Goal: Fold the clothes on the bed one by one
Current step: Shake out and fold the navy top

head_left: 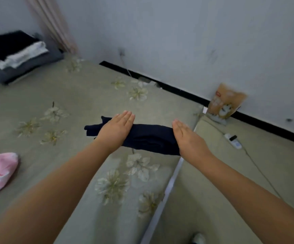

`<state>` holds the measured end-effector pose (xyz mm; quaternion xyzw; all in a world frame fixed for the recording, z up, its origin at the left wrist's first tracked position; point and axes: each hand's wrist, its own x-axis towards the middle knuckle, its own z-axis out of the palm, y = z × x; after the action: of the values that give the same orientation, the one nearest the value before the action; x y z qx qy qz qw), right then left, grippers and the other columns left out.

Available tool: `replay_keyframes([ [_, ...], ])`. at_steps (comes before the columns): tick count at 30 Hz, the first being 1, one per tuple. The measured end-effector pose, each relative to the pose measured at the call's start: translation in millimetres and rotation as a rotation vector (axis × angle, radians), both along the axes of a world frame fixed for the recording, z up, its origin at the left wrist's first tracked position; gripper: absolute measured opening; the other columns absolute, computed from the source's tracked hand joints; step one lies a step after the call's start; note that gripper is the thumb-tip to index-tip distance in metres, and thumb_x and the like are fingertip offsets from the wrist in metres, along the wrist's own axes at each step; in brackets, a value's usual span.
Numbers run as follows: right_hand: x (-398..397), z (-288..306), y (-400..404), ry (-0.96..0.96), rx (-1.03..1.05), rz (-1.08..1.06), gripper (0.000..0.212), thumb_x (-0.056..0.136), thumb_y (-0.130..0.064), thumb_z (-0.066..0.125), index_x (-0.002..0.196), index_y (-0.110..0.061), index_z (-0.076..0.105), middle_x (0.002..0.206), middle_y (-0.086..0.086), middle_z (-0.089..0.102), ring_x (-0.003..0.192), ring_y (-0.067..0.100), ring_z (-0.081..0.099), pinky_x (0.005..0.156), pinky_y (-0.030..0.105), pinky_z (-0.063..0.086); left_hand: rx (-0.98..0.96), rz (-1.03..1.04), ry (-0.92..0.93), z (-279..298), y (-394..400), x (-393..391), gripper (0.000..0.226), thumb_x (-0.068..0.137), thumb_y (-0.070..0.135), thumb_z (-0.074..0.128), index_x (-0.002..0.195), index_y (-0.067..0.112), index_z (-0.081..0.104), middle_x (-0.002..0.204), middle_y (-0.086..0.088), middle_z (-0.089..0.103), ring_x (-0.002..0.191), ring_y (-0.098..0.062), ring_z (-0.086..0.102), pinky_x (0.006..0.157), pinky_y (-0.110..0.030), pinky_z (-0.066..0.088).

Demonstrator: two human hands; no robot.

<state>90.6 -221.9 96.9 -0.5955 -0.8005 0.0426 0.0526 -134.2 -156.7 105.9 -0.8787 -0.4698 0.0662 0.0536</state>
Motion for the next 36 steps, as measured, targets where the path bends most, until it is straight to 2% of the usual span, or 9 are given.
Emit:
replay_keyframes([
  [4,119,66,34,-0.049,0.109,-0.091,0.064,0.090,0.008,0.037,0.142,0.006,0.000,0.151,0.024,0.002,0.142,0.030,0.008,0.115,0.030,0.005,0.084,0.006,-0.055,69,37,130,0.070,0.092,0.001,0.039,0.144,0.005,-0.007,0.155,-0.011,-0.005,0.143,-0.020,-0.003,0.113,-0.027,-0.003],
  [7,198,112,53,-0.063,0.174,-0.168,0.064,0.087,0.013,0.036,0.141,0.008,0.001,0.150,0.027,0.001,0.142,0.033,0.007,0.115,0.033,0.004,0.150,0.004,-0.080,113,62,217,0.070,0.092,0.002,0.040,0.144,0.003,-0.007,0.154,-0.013,-0.004,0.143,-0.023,-0.003,0.114,-0.030,-0.002],
  [9,241,138,65,-0.111,0.167,-0.243,0.064,0.090,0.010,0.034,0.141,0.006,-0.005,0.152,0.024,-0.005,0.142,0.031,0.001,0.115,0.032,-0.001,0.194,0.009,-0.093,136,79,264,0.069,0.093,0.003,0.040,0.144,0.002,-0.007,0.154,-0.015,-0.005,0.143,-0.025,-0.003,0.114,-0.032,-0.001],
  [17,363,217,150,-0.156,0.216,-0.410,0.063,0.092,0.007,0.031,0.143,0.003,-0.005,0.153,0.021,-0.005,0.142,0.031,-0.002,0.115,0.033,0.001,0.347,-0.026,-0.140,208,176,400,0.066,0.094,0.001,0.037,0.143,-0.002,-0.007,0.153,-0.019,-0.005,0.142,-0.029,-0.004,0.114,-0.036,-0.001],
  [20,401,242,204,-0.173,0.247,-0.433,0.061,0.092,0.007,0.029,0.143,0.003,-0.004,0.153,0.020,-0.004,0.142,0.031,-0.001,0.114,0.033,0.001,0.383,-0.028,-0.170,231,229,440,0.063,0.094,0.001,0.034,0.143,-0.002,-0.005,0.153,-0.019,-0.002,0.142,-0.029,-0.002,0.115,-0.036,0.001],
  [27,460,297,382,-0.207,0.371,-0.392,0.059,0.092,0.006,0.030,0.143,0.003,0.002,0.153,0.018,0.001,0.142,0.030,0.001,0.116,0.035,0.007,0.440,0.050,-0.198,280,392,494,0.059,0.096,0.003,0.030,0.143,-0.002,-0.004,0.153,-0.019,-0.003,0.142,-0.029,-0.003,0.115,-0.036,0.001],
  [36,484,301,588,-0.145,0.403,-0.182,0.060,0.091,0.007,0.028,0.143,0.002,-0.002,0.154,0.018,-0.003,0.142,0.031,-0.004,0.115,0.034,0.002,0.455,0.238,-0.126,292,559,503,0.063,0.094,0.001,0.034,0.143,-0.001,-0.005,0.153,-0.018,-0.004,0.142,-0.029,-0.004,0.115,-0.036,0.001],
])
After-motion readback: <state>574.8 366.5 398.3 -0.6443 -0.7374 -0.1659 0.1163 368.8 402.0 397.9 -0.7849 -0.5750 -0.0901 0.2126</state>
